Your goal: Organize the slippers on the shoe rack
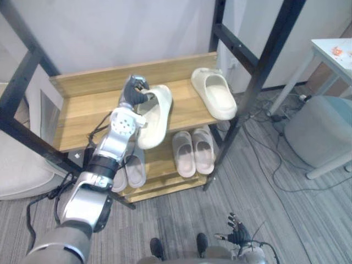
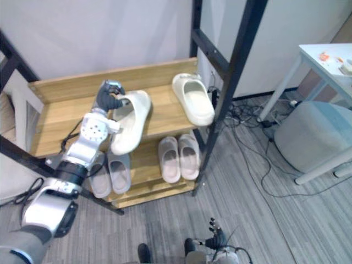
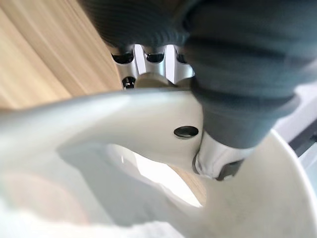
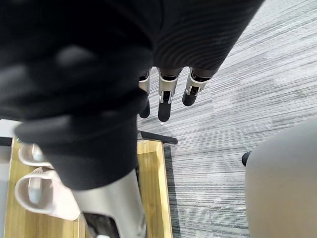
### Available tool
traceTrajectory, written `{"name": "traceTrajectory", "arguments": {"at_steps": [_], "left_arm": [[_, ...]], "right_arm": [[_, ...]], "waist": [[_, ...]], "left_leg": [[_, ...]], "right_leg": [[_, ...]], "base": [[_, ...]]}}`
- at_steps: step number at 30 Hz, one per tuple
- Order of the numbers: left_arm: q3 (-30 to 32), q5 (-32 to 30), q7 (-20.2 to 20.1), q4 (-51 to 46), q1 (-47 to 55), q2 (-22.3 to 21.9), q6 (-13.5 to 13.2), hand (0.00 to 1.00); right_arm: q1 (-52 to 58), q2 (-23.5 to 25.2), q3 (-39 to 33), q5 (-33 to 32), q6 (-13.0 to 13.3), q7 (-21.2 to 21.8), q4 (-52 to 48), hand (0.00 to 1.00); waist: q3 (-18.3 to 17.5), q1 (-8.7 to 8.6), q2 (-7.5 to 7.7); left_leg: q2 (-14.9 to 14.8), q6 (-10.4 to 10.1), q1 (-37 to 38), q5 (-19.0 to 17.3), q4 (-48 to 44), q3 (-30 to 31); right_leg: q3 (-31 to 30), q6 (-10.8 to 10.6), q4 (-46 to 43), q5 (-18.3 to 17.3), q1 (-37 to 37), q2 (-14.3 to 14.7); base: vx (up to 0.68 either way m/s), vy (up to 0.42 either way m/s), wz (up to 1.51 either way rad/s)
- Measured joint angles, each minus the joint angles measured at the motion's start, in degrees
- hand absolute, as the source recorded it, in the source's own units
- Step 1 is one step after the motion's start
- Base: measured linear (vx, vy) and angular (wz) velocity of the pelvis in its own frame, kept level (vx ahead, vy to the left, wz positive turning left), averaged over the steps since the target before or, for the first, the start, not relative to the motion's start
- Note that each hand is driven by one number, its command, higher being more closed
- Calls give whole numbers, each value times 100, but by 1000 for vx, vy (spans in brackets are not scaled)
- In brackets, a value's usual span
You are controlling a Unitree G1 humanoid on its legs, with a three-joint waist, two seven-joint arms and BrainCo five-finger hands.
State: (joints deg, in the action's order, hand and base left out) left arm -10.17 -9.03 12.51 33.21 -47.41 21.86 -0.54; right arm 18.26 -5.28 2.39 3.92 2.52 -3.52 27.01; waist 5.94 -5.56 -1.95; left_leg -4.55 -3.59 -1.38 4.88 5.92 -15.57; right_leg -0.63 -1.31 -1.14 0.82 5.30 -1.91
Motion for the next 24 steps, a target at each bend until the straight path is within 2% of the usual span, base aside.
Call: {"name": "traceTrajectory", "arguments": {"at_steps": [9,15,16,20,24], "left_arm": [[156,-1,239,231,-534,189,7,100],[198,-1,334,360,-863,393,-3,100],[200,-1,343,491,-987,445,-6,0],[332,1,359,703,-1159,651,-6,0],[372,2,370,751,-1159,668,-5,0]], "right_arm": [[-233,-19,4,-10,19,-120,111,0],[-353,-27,7,-52,25,-169,143,0],[-376,-28,9,-60,26,-173,152,0],[-421,-27,17,-171,43,-209,153,0],[-427,-27,19,-173,60,-212,153,0]], "waist": [[220,-97,-33],[405,-143,-16],[421,-167,-16],[517,-230,6],[534,-245,20]], "left_leg": [[29,33,-143,-63,-2,-473],[69,47,-202,-72,-2,-555],[83,47,-234,-72,-2,-558],[124,52,-257,-75,-2,-585],[152,59,-265,-79,-1,-579]], "right_leg": [[-464,-63,263,290,265,9],[-644,-92,352,424,342,3],[-659,-105,353,439,380,-3],[-746,-136,360,474,442,-27],[-759,-152,373,484,459,-56]], "base": [[18,12,-29],[24,7,-18],[2,6,-6],[-9,13,-9],[0,6,-4]]}}
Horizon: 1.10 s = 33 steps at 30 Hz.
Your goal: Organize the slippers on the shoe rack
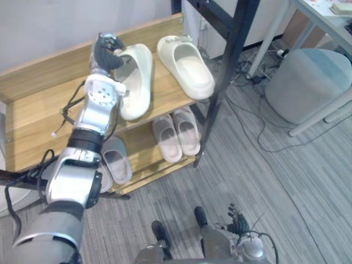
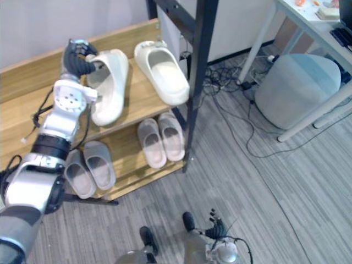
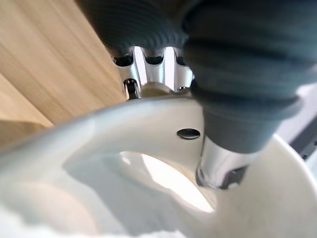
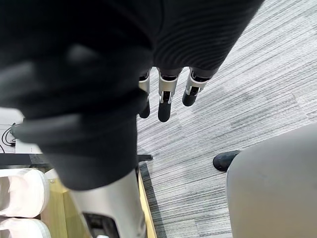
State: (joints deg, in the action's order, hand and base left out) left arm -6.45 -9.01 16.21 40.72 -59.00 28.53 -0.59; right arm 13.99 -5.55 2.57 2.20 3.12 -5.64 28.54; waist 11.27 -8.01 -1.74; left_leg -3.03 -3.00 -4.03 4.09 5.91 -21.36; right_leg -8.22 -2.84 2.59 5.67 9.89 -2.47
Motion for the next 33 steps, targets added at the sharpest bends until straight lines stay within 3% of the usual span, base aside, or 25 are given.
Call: {"name": "traceTrajectory", "arguments": {"at_steps": [6,20,28,33], "left_arm": [[0,0,29,57,-40,-66,2,0],[-9,14,156,-153,88,-716,41,0],[-105,76,236,-726,405,-942,40,0],[-191,364,258,-1104,516,-1006,7,0]], "right_arm": [[-16,0,27,-7,109,-10,-9,0],[-12,-1,61,-6,105,-14,-6,0],[6,-4,64,-5,98,-11,-8,0],[60,-8,62,-6,91,-7,-9,0]], "waist": [[43,-100,7],[58,-108,32],[42,-74,19],[4,57,-32]], "left_leg": [[87,35,-44,0,1,73],[180,109,24,52,6,462],[188,174,34,104,8,673],[211,202,34,124,8,781]], "right_leg": [[43,-71,72,47,-24,-102],[378,-90,106,32,-292,-219],[602,-95,88,6,-404,-263],[701,-103,74,-4,-457,-298]], "base": [[7,8,4],[6,2,14],[-5,-3,14],[-5,11,13]]}}
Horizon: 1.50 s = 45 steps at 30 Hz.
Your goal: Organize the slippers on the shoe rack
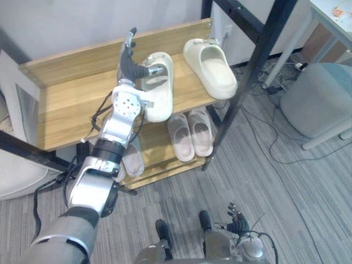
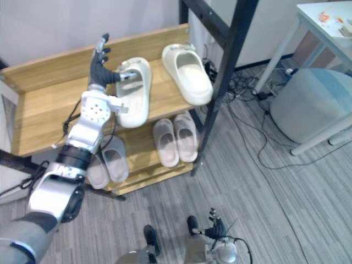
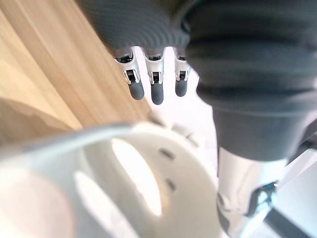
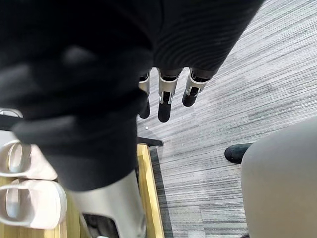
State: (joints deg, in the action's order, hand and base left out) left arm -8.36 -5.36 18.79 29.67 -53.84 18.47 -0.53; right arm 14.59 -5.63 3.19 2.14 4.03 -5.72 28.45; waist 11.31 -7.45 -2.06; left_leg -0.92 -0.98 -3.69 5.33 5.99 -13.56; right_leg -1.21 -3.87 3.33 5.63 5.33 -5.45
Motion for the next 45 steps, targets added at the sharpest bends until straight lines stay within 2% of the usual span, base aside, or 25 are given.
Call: {"name": "traceTrajectory", "arguments": {"at_steps": [7,13,18,23,31,39,45], "left_arm": [[-5,540,3,-764,776,-306,-162,0],[-9,1445,-46,-1294,1541,-567,-245,0],[-247,1681,-134,-1513,2023,-875,-300,0],[-543,2105,-273,-1732,2383,-1025,-357,0],[-914,2295,-332,-1689,2560,-1152,-361,0],[-1106,2288,-413,-1617,2594,-1263,-370,0],[-1215,2281,-430,-1540,2589,-1431,-407,0]], "right_arm": [[143,1,2,2,-27,5,7,0],[203,15,9,3,-116,7,10,0],[231,16,9,2,-131,5,172,0],[218,76,2,2,-161,1,254,0],[88,89,10,0,-191,-7,503,0],[38,113,50,-3,-195,-17,644,0],[30,124,52,-4,-197,-17,642,0]], "waist": [[-244,133,-58],[-374,195,-45],[-543,361,-50],[-597,396,-38],[-634,427,-13],[-708,427,176],[-708,419,185]], "left_leg": [[46,4,67,1,17,178],[50,-21,105,-15,26,322],[48,-24,127,-14,27,408],[48,-26,185,-15,30,518],[23,-38,231,-24,30,552],[-75,-114,300,-79,29,506],[-105,-151,383,-106,29,492]], "right_leg": [[140,-16,-32,-126,-152,-48],[326,-33,-116,-203,-228,-66],[421,-14,-118,-251,-301,-71],[598,-3,-105,-313,-431,-71],[701,38,-51,-345,-533,-47],[689,59,38,-349,-583,50],[699,74,106,-358,-697,81]], "base": [[8,13,15],[-1,3,13],[8,-1,10],[12,-1,15],[21,-2,5],[12,-5,-2],[18,-5,-1]]}}
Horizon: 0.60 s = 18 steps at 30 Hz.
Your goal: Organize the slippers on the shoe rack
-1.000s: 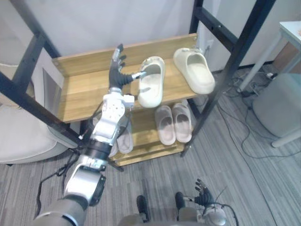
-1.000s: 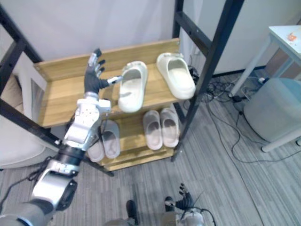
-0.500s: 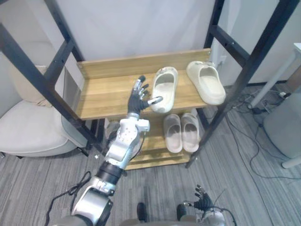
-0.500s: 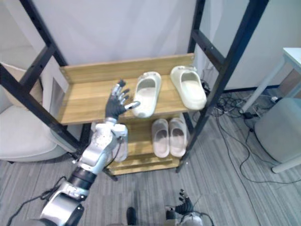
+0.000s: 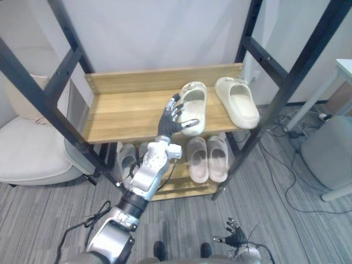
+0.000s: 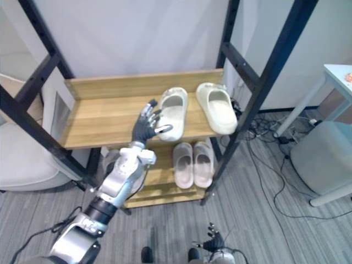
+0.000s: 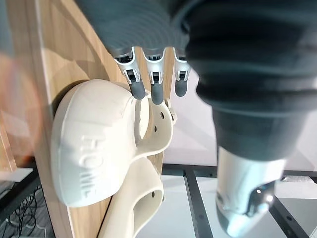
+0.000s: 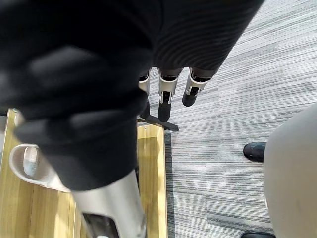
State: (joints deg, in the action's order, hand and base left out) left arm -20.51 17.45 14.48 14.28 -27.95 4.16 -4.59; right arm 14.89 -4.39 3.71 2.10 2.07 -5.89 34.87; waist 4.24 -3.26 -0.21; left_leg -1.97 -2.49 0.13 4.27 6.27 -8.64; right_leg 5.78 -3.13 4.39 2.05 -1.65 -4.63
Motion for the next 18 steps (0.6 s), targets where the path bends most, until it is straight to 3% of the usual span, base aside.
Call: {"name": "traceTrajectory", "arguments": {"at_steps": [18], "left_arm": [[-372,9,5,368,-300,-349,10,0]], "right_arm": [[-14,-6,-18,-102,-1,-131,-46,0]], "waist": [[20,-69,100]], "left_leg": [[-79,-58,84,-58,-5,-213]], "right_leg": [[-189,8,-4,-2,27,67]], "base": [[-1,0,-6]]}}
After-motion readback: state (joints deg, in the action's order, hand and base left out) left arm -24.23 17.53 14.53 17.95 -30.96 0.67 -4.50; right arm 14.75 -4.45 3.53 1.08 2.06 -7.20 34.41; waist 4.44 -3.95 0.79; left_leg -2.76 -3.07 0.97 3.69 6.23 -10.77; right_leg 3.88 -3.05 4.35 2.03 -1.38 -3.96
